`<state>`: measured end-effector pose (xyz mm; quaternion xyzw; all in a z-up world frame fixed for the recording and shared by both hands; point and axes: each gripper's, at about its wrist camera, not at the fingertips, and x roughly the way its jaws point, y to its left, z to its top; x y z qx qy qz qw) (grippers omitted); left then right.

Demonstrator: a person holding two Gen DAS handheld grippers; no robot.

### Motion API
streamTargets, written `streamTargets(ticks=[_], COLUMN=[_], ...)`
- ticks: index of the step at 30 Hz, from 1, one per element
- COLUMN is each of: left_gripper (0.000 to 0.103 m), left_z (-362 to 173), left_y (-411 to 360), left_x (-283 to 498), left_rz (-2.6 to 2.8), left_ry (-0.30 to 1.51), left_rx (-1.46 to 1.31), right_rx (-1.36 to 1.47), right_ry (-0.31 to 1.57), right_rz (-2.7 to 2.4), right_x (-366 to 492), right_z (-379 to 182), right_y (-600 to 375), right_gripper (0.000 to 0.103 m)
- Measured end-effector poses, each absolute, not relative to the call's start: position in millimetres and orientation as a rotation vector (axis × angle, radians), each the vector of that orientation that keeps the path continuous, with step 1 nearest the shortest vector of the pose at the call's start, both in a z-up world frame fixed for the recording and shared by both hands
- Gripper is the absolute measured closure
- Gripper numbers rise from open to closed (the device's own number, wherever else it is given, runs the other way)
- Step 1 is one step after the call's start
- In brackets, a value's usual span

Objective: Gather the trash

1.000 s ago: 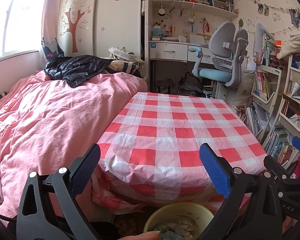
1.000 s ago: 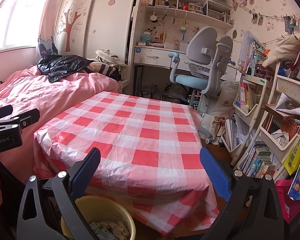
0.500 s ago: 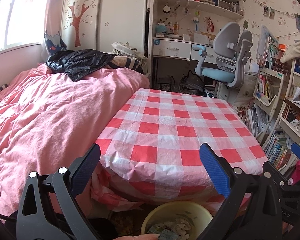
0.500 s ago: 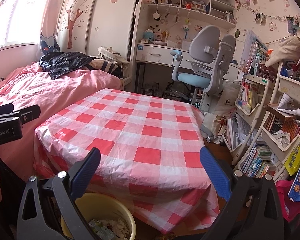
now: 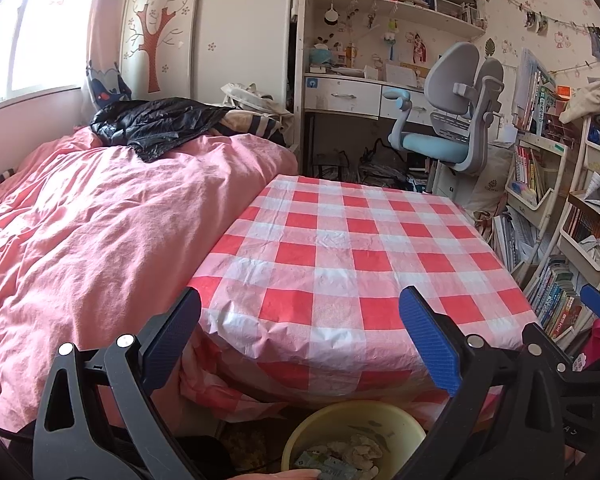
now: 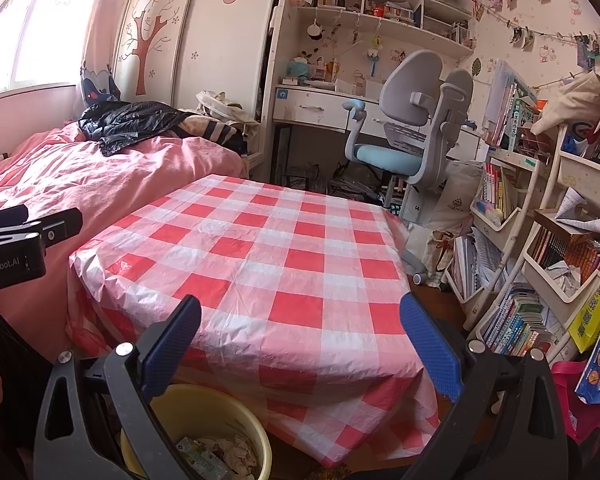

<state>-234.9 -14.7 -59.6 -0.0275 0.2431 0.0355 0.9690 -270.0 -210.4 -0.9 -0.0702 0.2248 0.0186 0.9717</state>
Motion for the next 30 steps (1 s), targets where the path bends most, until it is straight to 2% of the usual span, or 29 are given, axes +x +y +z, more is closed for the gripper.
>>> streamTargets(ticks=[30], left_gripper=[0.007], left_z=[-60.2], left_y=[-17.2], left_x=[-234.4], left_rz=[0.057], left_ry=[0.5], left_rx=[-0.037], right_rx=[-0.153], right_ry=[0.458], right_rz=[0.044], right_x=[-269.8], right_z=[-4.1], right_y=[-208.8], right_gripper=[0.008])
